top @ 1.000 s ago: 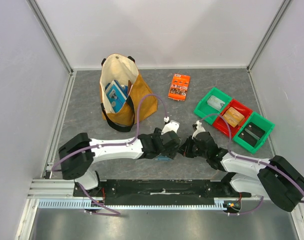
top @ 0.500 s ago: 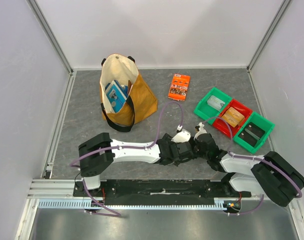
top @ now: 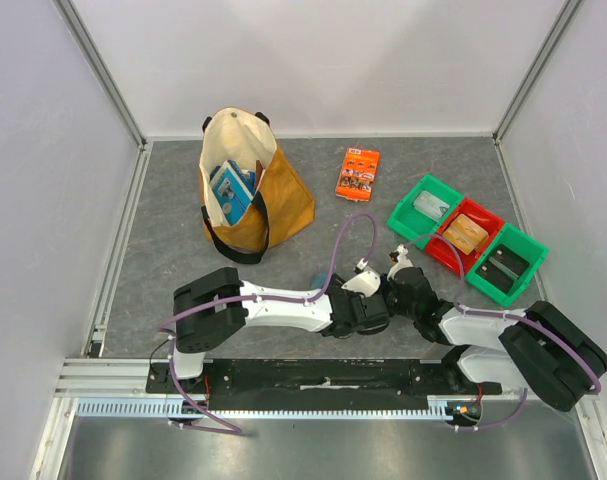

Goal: Take the credit cards out of the card holder
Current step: Open the card holder at the center of the board.

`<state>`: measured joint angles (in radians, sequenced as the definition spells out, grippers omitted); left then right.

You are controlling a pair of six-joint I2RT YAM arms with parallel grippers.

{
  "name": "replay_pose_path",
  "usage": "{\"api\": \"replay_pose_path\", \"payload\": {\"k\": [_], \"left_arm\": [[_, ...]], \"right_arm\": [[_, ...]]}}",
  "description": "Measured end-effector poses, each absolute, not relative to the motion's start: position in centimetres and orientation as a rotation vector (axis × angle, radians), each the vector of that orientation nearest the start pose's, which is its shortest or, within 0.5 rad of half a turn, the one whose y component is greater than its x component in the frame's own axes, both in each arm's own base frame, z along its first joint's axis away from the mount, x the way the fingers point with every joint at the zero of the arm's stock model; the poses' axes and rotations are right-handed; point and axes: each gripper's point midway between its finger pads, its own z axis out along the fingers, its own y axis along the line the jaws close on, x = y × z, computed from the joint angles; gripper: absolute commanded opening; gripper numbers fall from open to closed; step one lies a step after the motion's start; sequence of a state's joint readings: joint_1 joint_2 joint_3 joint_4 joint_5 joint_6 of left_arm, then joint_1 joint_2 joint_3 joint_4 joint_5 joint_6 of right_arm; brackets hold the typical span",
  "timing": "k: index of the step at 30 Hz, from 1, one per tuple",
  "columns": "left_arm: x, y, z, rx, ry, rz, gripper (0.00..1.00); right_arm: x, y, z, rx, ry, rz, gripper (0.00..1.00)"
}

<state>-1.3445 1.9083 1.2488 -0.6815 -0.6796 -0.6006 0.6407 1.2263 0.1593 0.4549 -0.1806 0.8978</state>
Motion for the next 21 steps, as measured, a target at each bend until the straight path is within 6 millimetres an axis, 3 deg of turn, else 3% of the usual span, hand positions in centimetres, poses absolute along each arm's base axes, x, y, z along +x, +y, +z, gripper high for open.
{"api": "replay_pose_path", "payload": {"k": [9, 15, 17, 21], "left_arm": [[17.4, -32.6, 5.0, 0.759, 2.285, 0.231, 0.36], [18.9, -31.7, 7.3, 0.672, 2.284, 0.205, 0.07], [19.7, -31.0, 7.8, 0.631, 2.287, 0.204, 0.02], [21.8, -28.3, 8.4, 0.532, 2.303, 0.234, 0.02]], "right_arm": [[18.9, 22.0, 1.6, 0.189, 2.374, 1.014, 0.00], [18.8, 22.1, 1.6, 0.173, 2.382, 1.014, 0.00], [18.8, 22.1, 1.6, 0.163, 2.390, 1.009, 0.00], [18.8, 21.9, 1.8, 0.146, 2.407, 0.979, 0.00]]}}
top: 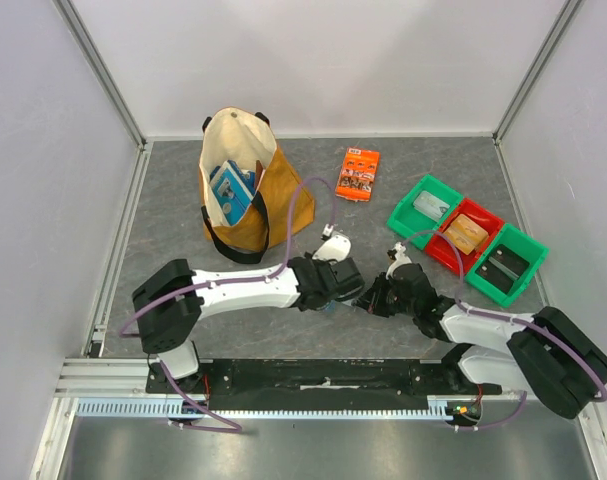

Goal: Take the credit cards out of the card holder
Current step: Open the card holder at the center of the board.

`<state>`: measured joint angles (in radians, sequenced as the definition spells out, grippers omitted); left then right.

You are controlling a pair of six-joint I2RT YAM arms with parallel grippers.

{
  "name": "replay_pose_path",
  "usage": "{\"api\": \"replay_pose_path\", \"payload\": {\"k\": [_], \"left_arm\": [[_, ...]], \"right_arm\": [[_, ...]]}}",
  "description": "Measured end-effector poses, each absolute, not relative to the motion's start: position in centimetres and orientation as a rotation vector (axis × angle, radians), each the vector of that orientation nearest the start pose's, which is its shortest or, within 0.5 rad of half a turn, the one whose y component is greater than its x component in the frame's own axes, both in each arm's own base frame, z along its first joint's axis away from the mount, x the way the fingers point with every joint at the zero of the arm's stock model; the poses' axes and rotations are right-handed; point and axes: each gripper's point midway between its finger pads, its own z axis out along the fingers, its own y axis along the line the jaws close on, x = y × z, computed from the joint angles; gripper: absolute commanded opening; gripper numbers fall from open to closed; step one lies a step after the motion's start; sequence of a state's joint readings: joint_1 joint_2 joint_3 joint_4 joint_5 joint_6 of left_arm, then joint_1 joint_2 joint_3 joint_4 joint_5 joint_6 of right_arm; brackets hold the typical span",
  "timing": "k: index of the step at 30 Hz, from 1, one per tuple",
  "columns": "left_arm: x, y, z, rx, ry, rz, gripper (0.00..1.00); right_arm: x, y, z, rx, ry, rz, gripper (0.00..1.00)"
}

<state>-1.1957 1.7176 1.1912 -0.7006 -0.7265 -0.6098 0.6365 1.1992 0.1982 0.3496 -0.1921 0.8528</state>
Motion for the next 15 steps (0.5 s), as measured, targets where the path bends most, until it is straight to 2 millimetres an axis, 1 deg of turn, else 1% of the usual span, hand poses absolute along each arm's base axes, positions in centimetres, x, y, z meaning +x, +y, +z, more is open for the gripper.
{"api": "replay_pose_path", "payload": {"k": [2, 4, 7, 9, 11, 13, 15], "left_arm": [[22.2, -27.1, 8.2, 0.505, 2.314, 0.251, 0.02], [22.5, -25.7, 7.5, 0.470, 2.336, 0.263, 0.02], [21.8, -24.1, 5.8, 0.447, 2.390, 0.268, 0.02], [21.1, -23.8, 4.7, 0.446, 2.424, 0.252, 0.02], [20.4, -23.8, 3.6, 0.444, 2.461, 0.223, 0.02], [19.8, -24.0, 3.0, 0.437, 2.489, 0.193, 0.02], [19.6, -24.5, 2.8, 0.424, 2.507, 0.152, 0.02]], "right_arm": [[18.9, 21.7, 2.0, 0.138, 2.410, 0.957, 0.00], [19.0, 21.4, 2.1, 0.132, 2.416, 0.925, 0.00], [19.0, 20.8, 2.0, 0.123, 2.436, 0.870, 0.01], [19.0, 20.5, 1.7, 0.114, 2.455, 0.840, 0.08], [19.0, 20.4, 1.7, 0.097, 2.470, 0.817, 0.22], [19.2, 20.4, 1.9, 0.074, 2.484, 0.793, 0.33], [19.6, 20.4, 2.4, 0.031, 2.488, 0.765, 0.37]]}}
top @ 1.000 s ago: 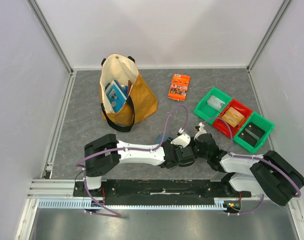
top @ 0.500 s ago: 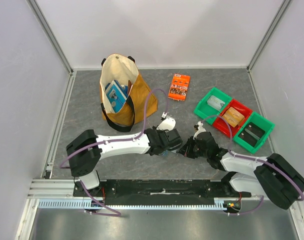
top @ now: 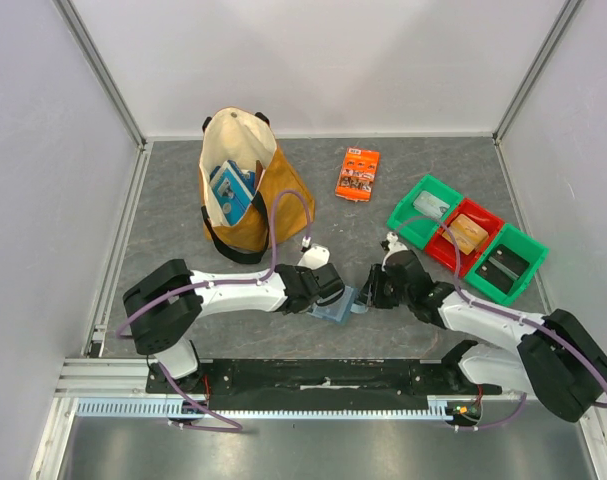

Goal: Take the credit cards out of the card holder
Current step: Open the card holder at the center of the board.

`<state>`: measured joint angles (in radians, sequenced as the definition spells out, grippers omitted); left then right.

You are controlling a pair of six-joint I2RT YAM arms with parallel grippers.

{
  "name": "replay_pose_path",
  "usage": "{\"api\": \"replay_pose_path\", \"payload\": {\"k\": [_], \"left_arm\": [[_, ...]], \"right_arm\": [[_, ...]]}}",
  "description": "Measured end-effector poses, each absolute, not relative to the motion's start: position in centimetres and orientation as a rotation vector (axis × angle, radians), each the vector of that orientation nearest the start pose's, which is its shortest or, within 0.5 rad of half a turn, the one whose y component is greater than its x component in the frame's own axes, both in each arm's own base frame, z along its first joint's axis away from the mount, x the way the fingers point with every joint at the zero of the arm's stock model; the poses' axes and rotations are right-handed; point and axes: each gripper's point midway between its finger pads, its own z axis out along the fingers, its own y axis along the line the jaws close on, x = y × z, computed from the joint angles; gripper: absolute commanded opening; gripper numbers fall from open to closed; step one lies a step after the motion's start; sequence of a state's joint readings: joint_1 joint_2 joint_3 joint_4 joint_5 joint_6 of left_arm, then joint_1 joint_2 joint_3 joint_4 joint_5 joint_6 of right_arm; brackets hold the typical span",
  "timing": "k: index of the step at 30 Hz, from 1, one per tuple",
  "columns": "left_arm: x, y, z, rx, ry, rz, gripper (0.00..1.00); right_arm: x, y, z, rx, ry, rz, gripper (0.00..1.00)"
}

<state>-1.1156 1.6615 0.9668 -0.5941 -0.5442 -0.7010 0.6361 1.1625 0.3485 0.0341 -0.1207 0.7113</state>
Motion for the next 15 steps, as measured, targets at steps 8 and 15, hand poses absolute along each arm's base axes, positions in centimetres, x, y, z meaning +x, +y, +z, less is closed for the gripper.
{"api": "replay_pose_path", "payload": {"k": [8, 15], "left_arm": [[19.3, -25.6, 2.8, 0.392, 2.523, 0.077, 0.02], [19.1, -26.4, 2.9, 0.370, 2.530, 0.021, 0.02]], "right_arm": [[22.5, 21.4, 7.6, -0.094, 2.412, 0.707, 0.48], [23.8, 22.4, 11.4, -0.138, 2.315, 0.752, 0.47]]}}
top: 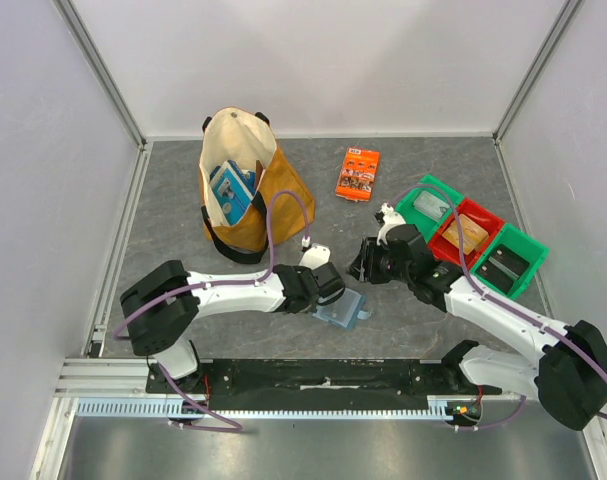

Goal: Take the credit cards out of the card holder
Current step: Open the card holder at the center of the board.

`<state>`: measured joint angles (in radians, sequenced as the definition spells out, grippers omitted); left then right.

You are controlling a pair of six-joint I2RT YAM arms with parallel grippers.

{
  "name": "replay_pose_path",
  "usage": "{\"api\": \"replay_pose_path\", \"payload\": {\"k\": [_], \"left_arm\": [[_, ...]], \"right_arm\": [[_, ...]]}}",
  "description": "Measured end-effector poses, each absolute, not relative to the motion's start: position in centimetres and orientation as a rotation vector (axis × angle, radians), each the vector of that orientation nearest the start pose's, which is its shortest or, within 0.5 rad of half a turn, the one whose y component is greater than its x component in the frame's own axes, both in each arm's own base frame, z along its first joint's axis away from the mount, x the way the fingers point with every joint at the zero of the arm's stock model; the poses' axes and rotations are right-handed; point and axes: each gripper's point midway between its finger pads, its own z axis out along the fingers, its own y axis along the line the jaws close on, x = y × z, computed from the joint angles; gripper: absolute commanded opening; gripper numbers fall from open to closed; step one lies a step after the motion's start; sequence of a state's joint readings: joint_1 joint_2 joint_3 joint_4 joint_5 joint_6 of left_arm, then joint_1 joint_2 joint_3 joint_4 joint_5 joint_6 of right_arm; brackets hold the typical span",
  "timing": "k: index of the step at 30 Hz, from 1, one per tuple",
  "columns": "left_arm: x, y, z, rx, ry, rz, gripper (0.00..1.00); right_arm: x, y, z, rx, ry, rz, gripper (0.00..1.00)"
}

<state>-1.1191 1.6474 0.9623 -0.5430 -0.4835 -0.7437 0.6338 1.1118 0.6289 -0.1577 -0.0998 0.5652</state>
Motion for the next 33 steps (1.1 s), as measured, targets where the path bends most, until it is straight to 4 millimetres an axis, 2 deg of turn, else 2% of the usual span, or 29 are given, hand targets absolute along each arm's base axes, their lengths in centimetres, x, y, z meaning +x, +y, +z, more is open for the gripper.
{"api": "replay_pose_path", "payload": {"k": [4, 7, 10, 14, 18, 25, 31, 33], "left_arm": [[19.1, -26.4, 3.1, 0.361, 2.530, 0.013, 0.02], [19.0, -26.5, 3.1, 0.356, 2.531, 0.008, 0.02], [18.9, -26.6, 3.1, 0.353, 2.538, -0.001, 0.02], [18.8, -26.7, 3.0, 0.345, 2.541, -0.011, 0.02], [18.7, -26.7, 2.9, 0.331, 2.541, -0.034, 0.05], [18.5, -26.7, 3.7, 0.293, 2.514, -0.107, 0.17], [18.5, -27.6, 4.9, 0.264, 2.484, -0.220, 0.41], [18.4, -28.0, 5.3, 0.259, 2.476, -0.255, 0.44]], "right_arm": [[23.4, 22.4, 11.2, -0.144, 2.333, 0.762, 0.39], [22.9, 22.8, 10.8, -0.149, 2.341, 0.800, 0.28], [21.6, 22.8, 8.8, -0.146, 2.383, 0.841, 0.21], [19.7, 22.6, 5.3, -0.119, 2.483, 0.870, 0.20], [18.7, 22.7, 3.3, -0.102, 2.527, 0.910, 0.20], [19.0, 24.8, 3.4, -0.111, 2.498, 1.048, 0.21], [19.8, 26.1, 3.6, -0.135, 2.501, 1.090, 0.21], [20.3, 26.8, 4.0, -0.148, 2.493, 1.101, 0.22]]}}
